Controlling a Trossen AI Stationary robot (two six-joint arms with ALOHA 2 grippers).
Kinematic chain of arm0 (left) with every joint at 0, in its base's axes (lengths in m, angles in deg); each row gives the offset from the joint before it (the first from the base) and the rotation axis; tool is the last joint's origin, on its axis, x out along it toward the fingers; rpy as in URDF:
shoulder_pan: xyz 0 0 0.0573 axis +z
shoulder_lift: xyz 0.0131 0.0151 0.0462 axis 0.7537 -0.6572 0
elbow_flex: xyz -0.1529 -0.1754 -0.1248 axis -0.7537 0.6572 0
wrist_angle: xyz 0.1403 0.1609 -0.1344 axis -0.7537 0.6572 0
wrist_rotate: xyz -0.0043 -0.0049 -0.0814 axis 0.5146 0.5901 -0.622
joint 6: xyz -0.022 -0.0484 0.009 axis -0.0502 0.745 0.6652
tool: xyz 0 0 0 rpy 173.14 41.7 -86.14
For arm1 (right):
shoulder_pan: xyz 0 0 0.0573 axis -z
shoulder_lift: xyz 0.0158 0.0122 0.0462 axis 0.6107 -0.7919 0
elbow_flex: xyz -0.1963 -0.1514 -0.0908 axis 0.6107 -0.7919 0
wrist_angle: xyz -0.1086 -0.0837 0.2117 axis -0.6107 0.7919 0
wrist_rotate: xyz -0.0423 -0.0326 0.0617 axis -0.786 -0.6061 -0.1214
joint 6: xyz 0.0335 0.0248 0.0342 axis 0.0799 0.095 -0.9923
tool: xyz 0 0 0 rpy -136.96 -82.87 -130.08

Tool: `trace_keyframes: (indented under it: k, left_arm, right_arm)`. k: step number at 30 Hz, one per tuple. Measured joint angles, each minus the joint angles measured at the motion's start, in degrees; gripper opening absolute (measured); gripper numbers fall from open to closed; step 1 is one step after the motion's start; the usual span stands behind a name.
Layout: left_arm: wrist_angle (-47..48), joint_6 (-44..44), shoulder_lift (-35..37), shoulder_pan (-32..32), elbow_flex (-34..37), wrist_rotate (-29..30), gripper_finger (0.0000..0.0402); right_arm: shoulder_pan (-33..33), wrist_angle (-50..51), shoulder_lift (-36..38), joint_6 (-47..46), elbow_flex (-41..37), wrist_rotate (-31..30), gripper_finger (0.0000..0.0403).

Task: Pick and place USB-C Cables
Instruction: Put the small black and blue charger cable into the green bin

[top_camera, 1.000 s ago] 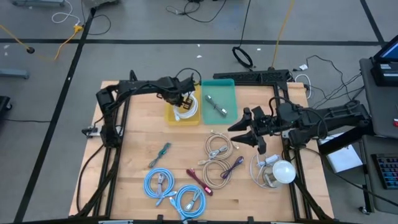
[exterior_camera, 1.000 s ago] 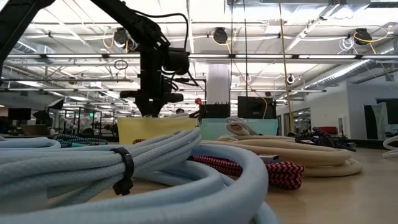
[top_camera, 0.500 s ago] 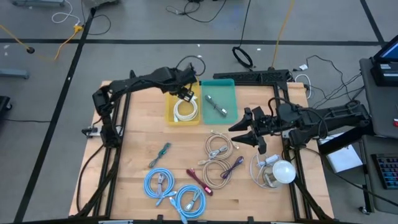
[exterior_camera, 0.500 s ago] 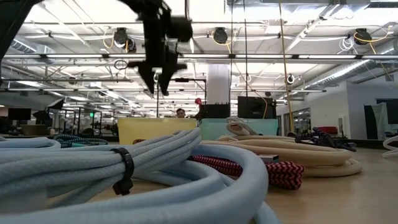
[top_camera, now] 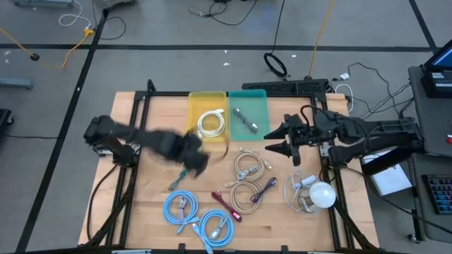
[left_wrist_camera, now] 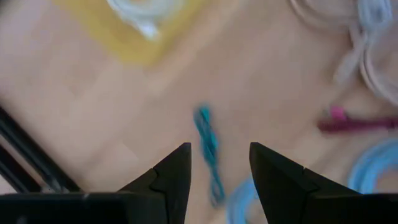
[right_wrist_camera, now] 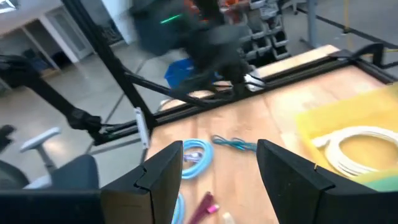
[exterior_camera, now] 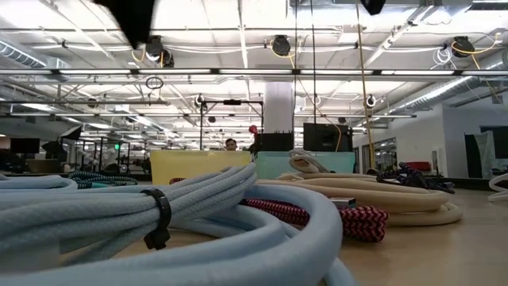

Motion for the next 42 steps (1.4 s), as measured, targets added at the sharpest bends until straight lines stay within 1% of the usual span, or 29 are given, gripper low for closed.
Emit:
trace_keyframes:
  k: [2,4,6,8,14,19,23,28,30,33,35,37,40,42]
  left_arm:
    - [-0.30,8.48,0.02,-4.96,2.46,0.25,0.0166]
    - [-0.49,16.09,0.00,-8.26,5.74,0.06,0.0166]
    - [-1.34,21.95,0.00,-10.10,9.59,-1.84,0.0168]
    - [-3.44,24.98,0.00,-10.47,13.77,-4.15,0.0173]
    - [-15.47,26.17,-0.02,-9.72,25.30,-10.28,0.0198]
    - [-19.32,26.86,0.00,-9.94,31.52,-10.26,0.0208]
    - [-25.97,26.11,0.00,-8.55,36.96,-11.57,0.0209]
    - [-36.19,24.12,-0.02,-7.31,40.39,-11.15,0.0210]
    - [-37.36,23.69,-0.02,-6.46,40.62,-10.03,0.0209]
    - [-36.14,23.48,-0.27,-5.03,40.63,-8.44,0.0208]
    - [-34.90,22.32,-0.62,-3.98,40.67,-8.03,0.0195]
    - [-34.68,20.40,-1.17,-2.86,40.69,-7.89,0.0168]
    - [-35.95,16.38,-1.49,-1.30,40.71,-7.85,0.0105]
    - [-38.18,14.23,-1.38,-0.20,40.68,-7.93,0.0050]
  right_arm:
    - [1.08,0.72,0.36,0.58,0.00,-0.02,0.0199]
    - [2.34,1.41,0.62,0.68,0.00,0.04,0.0199]
    - [3.54,2.00,0.62,0.68,0.00,0.20,0.0199]
    - [4.44,2.33,0.58,0.68,0.00,0.24,0.0199]
    - [5.57,2.08,0.58,-0.56,0.00,0.35,0.0199]
    - [5.00,2.08,0.58,-2.28,0.00,0.41,0.0199]
    - [3.95,1.82,0.58,-2.94,0.00,0.37,0.0199]
    - [3.23,1.57,0.58,-3.91,0.00,0.26,0.0199]
    - [3.23,1.54,0.58,-4.10,0.00,0.26,0.0199]
    - [3.23,1.09,0.58,-4.11,0.00,0.26,0.0199]
    - [3.23,1.07,0.58,-4.11,0.00,0.24,0.0199]
    - [3.23,1.07,0.58,-4.09,0.00,0.24,0.0199]
    - [3.23,0.85,0.33,-4.02,0.00,0.24,0.0199]
    - [3.23,0.88,0.27,-4.02,0.00,0.24,0.0199]
